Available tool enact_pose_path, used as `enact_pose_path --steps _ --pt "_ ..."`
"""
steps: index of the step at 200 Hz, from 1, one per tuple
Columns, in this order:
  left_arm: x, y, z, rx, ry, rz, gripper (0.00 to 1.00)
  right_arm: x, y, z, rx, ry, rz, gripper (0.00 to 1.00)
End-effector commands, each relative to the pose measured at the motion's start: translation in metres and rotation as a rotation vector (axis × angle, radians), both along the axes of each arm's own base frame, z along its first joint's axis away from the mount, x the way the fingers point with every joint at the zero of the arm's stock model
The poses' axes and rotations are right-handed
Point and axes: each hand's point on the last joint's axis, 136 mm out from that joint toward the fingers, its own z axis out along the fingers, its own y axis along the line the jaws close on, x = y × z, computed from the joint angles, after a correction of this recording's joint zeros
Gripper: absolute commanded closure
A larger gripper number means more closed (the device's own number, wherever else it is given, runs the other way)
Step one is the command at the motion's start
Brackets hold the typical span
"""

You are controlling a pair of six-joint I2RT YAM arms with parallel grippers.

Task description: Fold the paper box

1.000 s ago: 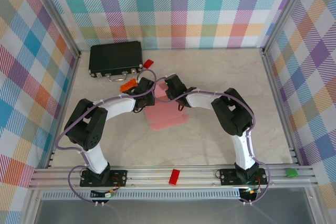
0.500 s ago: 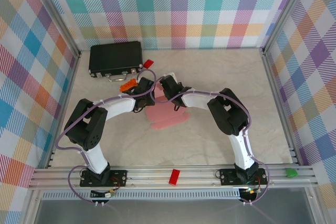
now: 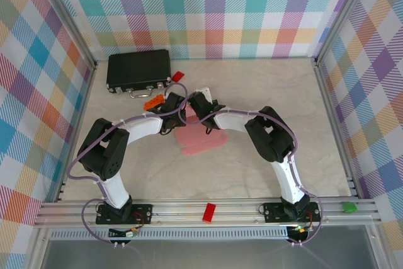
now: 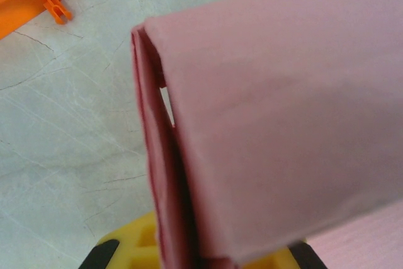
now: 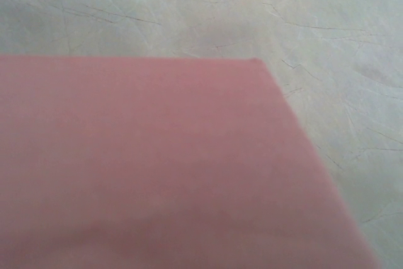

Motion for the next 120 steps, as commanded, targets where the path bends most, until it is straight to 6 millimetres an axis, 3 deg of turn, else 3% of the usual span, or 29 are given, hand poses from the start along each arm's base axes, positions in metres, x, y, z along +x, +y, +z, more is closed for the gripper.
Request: enact_pose_path --steps 1,63,120 --pt "-0.006 -0.007 -0.008 0.009 0.039 -0.025 1.0 -0.014 -0.021 -0.034 -0.149 0.086 -0.02 0.89" --pt "-0.007 -0.006 -0.009 0.012 0.041 -0.023 1.0 -0.016 -0.022 -0.03 -0.129 0.084 -0.024 0.87" --pt "-0.007 -0.005 -0.009 0.015 0.042 -0.021 1.0 -0.023 -0.012 -0.016 -0.05 0.077 0.054 0.67"
